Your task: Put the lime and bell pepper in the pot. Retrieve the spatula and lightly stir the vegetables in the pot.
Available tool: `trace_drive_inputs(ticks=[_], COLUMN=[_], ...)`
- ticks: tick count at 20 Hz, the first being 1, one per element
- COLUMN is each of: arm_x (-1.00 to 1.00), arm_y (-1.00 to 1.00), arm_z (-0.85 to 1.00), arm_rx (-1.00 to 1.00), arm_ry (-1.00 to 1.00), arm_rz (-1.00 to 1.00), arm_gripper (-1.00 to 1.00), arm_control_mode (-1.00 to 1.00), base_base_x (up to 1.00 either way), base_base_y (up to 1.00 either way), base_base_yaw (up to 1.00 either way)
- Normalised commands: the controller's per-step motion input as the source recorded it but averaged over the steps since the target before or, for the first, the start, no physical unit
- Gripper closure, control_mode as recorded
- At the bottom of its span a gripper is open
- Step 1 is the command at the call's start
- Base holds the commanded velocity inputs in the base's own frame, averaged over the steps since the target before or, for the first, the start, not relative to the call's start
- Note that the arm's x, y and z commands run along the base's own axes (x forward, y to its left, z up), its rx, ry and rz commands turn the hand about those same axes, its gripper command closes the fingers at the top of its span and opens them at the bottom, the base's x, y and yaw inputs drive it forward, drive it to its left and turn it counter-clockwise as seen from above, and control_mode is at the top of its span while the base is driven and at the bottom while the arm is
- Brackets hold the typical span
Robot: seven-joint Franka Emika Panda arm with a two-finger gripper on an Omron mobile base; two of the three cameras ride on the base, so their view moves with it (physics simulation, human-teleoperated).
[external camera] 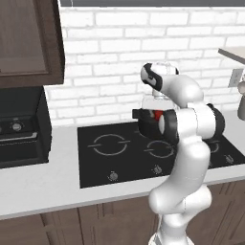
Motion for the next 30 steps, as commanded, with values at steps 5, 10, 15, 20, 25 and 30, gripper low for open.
trace_drive_inputs(ticks=[5,10,15,20,25,30], arm_x=[0.51,0.07,0.00,0.30,0.78,0.66], arm_y=[-0.11,0.00,0.00,0.00,0.00,-0.16], arm_z=[-0.23,-0.31,-0.37,-0.24,-0.02,-0.02], arm_rx=[0.00,0.00,0.00,0.00,0.00,0.00], arm_ry=[-0.18,-0.43,-0.50,-0.31,0.03,0.15], arm_rz=[0.02,0.14,0.15,0.14,0.10,0.03], arm_gripper=[1.00,1.00,1.00,1.00,1.00,1.00], arm_control_mode=[-1.00,-1.00,-1.00,-1.00,-1.00,-1.00], base_base_x=[0.00,0.00,0.00,0.00,0.00,0.00], base_base_y=[0.00,0.00,0.00,0.00,0.00,0.00], base_base_yaw=[0.00,0.00,0.00,0.00,0.00,0.00])
